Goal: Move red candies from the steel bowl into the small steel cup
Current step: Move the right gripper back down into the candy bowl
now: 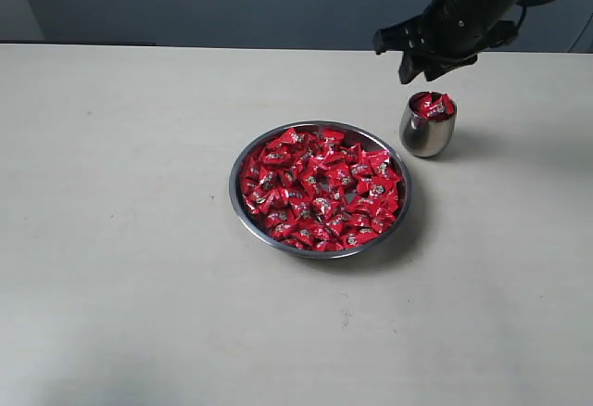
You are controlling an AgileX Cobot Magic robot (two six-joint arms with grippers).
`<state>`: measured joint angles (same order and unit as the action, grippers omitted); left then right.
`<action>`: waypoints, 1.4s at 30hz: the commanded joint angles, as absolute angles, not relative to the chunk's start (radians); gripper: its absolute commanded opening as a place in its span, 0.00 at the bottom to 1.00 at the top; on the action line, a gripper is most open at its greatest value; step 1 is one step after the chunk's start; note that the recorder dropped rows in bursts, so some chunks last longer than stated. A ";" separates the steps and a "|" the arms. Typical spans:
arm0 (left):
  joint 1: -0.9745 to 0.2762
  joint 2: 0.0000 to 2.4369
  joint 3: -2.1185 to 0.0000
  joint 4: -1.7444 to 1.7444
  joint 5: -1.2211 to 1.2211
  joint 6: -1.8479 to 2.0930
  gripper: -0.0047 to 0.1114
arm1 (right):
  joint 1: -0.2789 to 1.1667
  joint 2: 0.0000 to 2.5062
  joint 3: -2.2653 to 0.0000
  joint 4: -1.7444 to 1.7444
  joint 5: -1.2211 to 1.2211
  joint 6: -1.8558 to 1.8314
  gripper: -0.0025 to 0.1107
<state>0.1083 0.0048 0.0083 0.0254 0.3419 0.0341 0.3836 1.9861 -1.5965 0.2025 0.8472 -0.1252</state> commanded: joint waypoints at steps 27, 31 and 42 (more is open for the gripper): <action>0.108 0.000 0.000 0.027 0.334 0.029 0.04 | 0.580 2.124 -1.482 0.311 0.854 -0.280 0.28; 0.108 0.000 0.000 0.027 0.334 0.029 0.04 | 0.580 2.124 -1.482 0.280 0.845 -0.278 0.28; 0.108 0.000 0.000 0.027 0.334 0.029 0.04 | 0.580 2.156 -1.482 0.272 0.854 -0.266 0.28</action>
<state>0.1083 0.0048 0.0083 0.0254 0.3419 0.0341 0.5822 2.1367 -1.4882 0.2749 0.8429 -0.2668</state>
